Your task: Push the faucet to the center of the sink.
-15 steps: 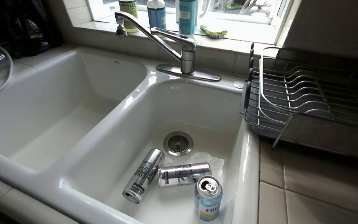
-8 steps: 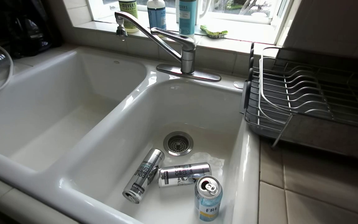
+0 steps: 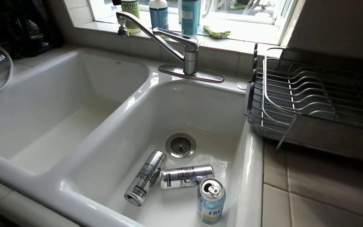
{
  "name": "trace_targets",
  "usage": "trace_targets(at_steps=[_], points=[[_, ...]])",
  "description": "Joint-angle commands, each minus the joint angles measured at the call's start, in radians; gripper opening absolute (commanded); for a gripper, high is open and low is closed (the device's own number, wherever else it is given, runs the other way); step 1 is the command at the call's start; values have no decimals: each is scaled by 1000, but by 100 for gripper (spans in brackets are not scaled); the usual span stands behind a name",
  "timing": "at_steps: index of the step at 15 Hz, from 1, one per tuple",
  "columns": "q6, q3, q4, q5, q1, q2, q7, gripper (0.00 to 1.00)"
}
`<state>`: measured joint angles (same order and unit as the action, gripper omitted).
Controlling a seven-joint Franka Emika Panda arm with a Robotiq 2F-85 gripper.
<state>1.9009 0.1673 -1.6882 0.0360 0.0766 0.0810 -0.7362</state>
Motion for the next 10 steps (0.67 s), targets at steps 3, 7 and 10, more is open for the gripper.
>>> trace_targets(at_steps=[3,7,10], points=[[-26,-50,112,70,46,103,-189,100],[-61,-67,153,76,63,140,-248,100],[-106,-75,165,67,72,157,-276,100]])
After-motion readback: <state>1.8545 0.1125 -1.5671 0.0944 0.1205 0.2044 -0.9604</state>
